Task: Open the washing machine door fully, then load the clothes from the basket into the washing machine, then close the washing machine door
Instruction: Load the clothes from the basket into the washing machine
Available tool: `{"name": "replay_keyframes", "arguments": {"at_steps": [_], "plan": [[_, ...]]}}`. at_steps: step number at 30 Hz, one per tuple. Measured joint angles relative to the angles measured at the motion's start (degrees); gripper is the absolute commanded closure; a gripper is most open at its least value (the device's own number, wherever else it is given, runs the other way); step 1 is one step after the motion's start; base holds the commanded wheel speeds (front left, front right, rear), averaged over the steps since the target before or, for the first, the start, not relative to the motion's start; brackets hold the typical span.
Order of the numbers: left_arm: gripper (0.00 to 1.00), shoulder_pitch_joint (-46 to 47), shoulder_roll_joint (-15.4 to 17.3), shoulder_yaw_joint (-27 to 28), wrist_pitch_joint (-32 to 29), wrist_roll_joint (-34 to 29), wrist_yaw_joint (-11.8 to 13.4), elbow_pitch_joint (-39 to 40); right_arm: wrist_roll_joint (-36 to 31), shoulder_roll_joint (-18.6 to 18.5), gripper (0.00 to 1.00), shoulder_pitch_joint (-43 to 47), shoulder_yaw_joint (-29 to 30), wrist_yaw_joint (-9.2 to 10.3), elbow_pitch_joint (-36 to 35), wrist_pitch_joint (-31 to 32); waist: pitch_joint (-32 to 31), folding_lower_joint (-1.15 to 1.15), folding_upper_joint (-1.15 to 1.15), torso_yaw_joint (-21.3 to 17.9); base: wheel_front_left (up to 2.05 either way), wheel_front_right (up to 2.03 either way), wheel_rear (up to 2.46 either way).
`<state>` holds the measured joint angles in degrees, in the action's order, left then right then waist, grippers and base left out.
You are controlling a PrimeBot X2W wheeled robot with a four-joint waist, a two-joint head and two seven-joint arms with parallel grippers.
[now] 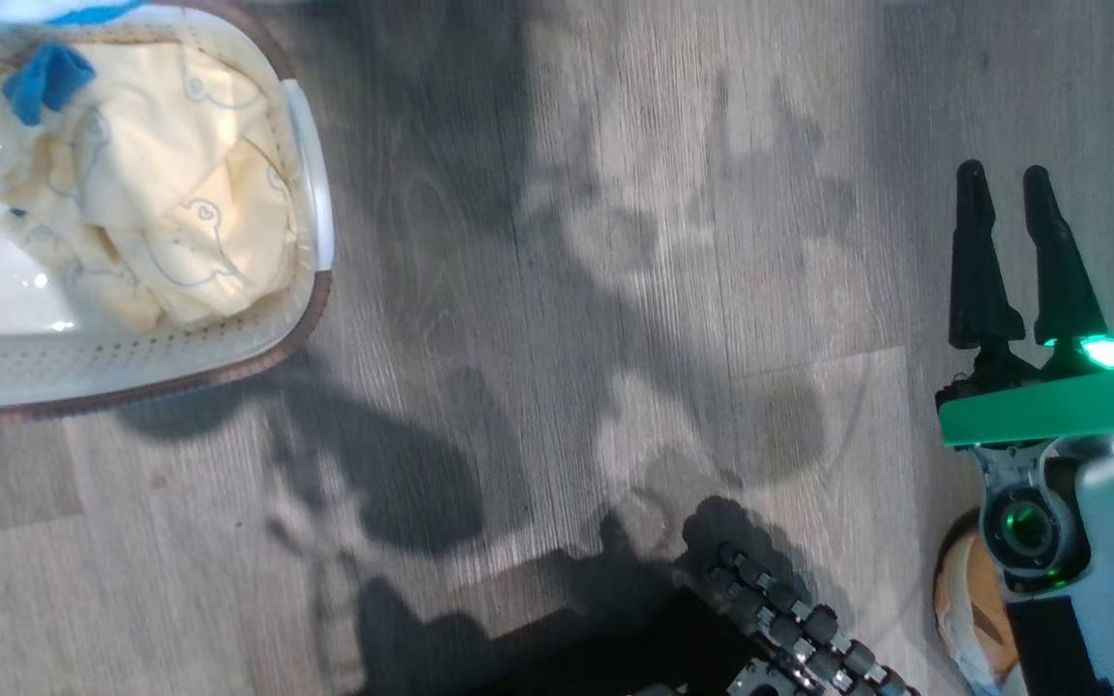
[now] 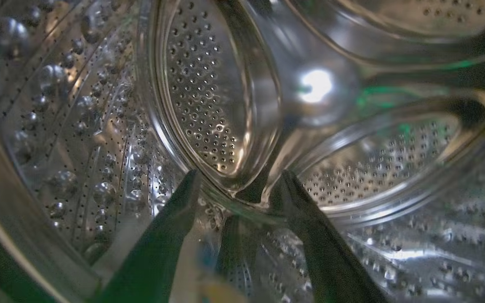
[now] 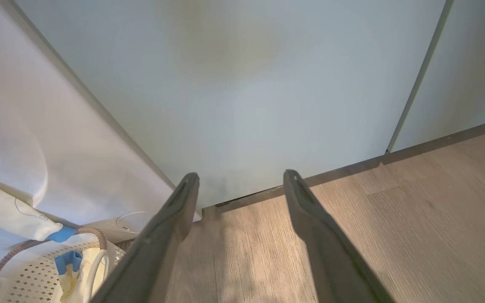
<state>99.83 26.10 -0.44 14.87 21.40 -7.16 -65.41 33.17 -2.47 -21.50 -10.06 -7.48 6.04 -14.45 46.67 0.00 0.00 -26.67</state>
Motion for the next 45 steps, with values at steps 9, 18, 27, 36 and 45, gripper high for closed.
{"name": "replay_keyframes", "arguments": {"at_steps": [9,18,27,36,45], "plan": [[0.0,-7.4,-1.9,-6.9,-0.1,2.1,-0.3,-4.0,-0.5,0.0,0.0,1.7,0.7,0.0,0.6,0.0,-5.5,0.0,0.0,1.1,0.0,0.0,0.0],[0.0,-20.4,-3.1,-9.0,-0.1,8.3,-0.3,1.5,-1.2,0.0,0.0,4.4,2.2,0.0,1.3,0.0,-11.9,0.0,0.0,3.2,0.0,0.0,0.0],[0.0,-41.7,-5.8,-6.8,-0.1,6.8,0.3,16.7,-3.3,0.0,0.0,9.0,3.2,0.0,2.0,0.0,-19.6,-0.01,0.0,6.1,0.0,0.0,0.0],[0.0,-58.3,-9.3,-3.7,-0.1,3.5,2.9,29.1,-3.5,-1.2,0.0,11.3,3.0,0.0,2.1,0.0,-24.3,-0.01,0.0,8.6,0.0,0.0,0.0],[0.0,-75.1,-12.4,0.9,-0.1,1.4,4.3,39.2,-3.5,-1.8,0.0,13.4,2.6,0.0,2.7,0.0,-28.6,-0.01,0.0,9.8,0.0,0.0,0.0]]}}
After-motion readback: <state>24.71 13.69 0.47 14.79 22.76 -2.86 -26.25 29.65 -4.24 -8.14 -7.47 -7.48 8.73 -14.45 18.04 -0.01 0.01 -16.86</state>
